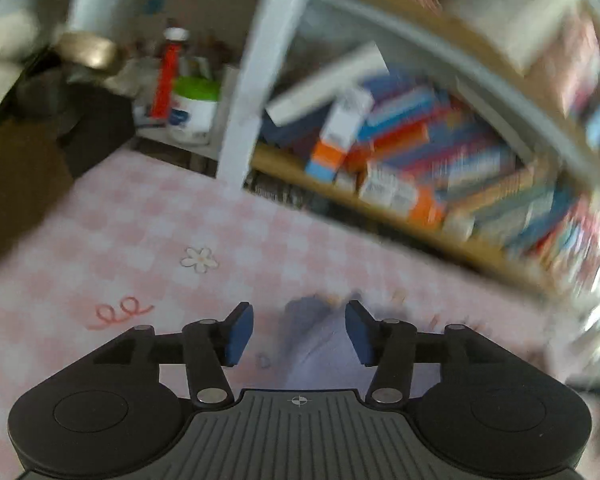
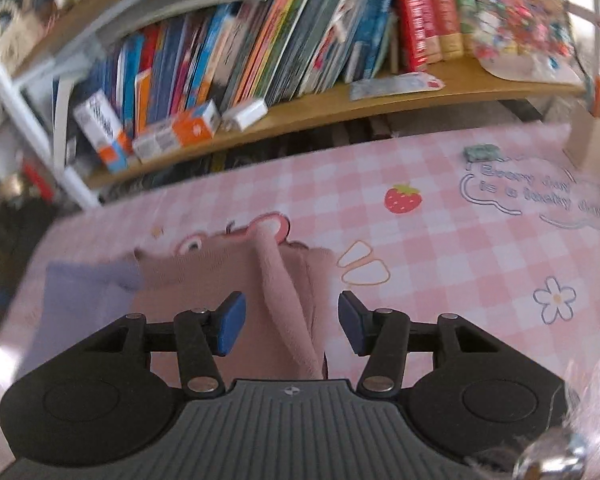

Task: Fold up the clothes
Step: 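Lift the hem with both grippers and fold it up toward the collar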

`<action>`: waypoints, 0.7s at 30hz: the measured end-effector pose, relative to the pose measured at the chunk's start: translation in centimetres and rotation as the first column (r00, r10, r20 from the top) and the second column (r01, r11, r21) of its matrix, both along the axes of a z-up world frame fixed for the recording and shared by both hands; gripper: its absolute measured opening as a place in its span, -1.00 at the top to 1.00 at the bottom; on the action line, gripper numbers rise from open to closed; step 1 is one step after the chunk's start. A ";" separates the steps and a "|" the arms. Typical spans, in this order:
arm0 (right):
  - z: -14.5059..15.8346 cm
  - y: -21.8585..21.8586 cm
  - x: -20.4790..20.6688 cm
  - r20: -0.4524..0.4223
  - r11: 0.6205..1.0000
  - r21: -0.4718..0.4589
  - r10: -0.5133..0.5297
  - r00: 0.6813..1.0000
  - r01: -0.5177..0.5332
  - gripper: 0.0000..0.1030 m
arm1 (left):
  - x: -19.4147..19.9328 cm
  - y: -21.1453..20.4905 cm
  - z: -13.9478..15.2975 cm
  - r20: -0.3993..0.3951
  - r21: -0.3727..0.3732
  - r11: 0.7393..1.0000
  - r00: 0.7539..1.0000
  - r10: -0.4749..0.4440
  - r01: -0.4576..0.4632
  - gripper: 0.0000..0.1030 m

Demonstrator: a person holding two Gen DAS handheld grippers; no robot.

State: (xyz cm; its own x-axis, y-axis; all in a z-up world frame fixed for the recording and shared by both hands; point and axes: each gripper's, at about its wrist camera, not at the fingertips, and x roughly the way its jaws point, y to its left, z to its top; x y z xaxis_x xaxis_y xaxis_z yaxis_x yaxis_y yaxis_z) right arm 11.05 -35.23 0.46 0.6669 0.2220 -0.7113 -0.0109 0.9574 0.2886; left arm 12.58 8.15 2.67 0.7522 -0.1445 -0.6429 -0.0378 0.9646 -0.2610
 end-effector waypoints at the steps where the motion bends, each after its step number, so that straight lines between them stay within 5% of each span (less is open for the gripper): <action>1: -0.3 0.4 0.3 -0.005 1.000 -0.017 0.010 1.000 -0.010 0.04 | 0.5 -0.7 -0.3 -0.025 0.058 0.998 0.999 -0.034 0.035 0.02; 6: -1.8 1.7 2.2 -0.022 0.997 -0.071 0.023 0.999 -0.025 0.19 | 3.1 -3.6 -2.5 -0.072 0.200 0.972 0.991 -0.111 0.123 0.03; 7: -2.1 1.8 2.5 -0.021 0.997 -0.069 0.032 0.999 -0.034 0.34 | 3.7 -4.0 -3.1 -0.087 0.197 0.971 0.989 -0.119 0.134 0.05; 8: -2.3 1.9 2.9 -0.021 0.997 -0.065 0.037 0.999 -0.038 0.76 | 4.3 -4.4 -3.6 -0.101 0.193 0.970 0.987 -0.128 0.146 0.06; 9: -2.3 1.7 3.1 -0.023 0.998 -0.054 0.033 0.999 -0.035 0.85 | 4.8 -4.6 -4.1 -0.116 0.180 0.969 0.982 -0.147 0.167 0.33; 10: -2.4 1.6 3.3 -0.025 0.999 -0.043 0.030 0.999 -0.031 0.86 | 5.0 -4.9 -4.3 -0.133 0.176 0.963 0.974 -0.181 0.203 0.77; 12: -1.7 0.9 2.9 0.010 1.000 0.007 0.022 1.000 -0.022 0.87 | 4.3 -4.8 -3.5 -0.101 0.176 0.963 0.977 -0.188 0.204 0.79; 15: -0.5 -0.3 2.2 0.061 0.998 0.054 -0.020 0.998 0.017 0.88 | 4.3 -2.8 -3.4 -0.084 0.061 0.992 0.991 -0.106 0.111 0.80; 21: -4.2 0.1 4.8 -0.063 0.998 -0.007 -0.057 0.996 0.057 0.87 | 5.5 -2.5 -5.3 -0.134 0.037 0.998 0.990 -0.051 0.057 0.70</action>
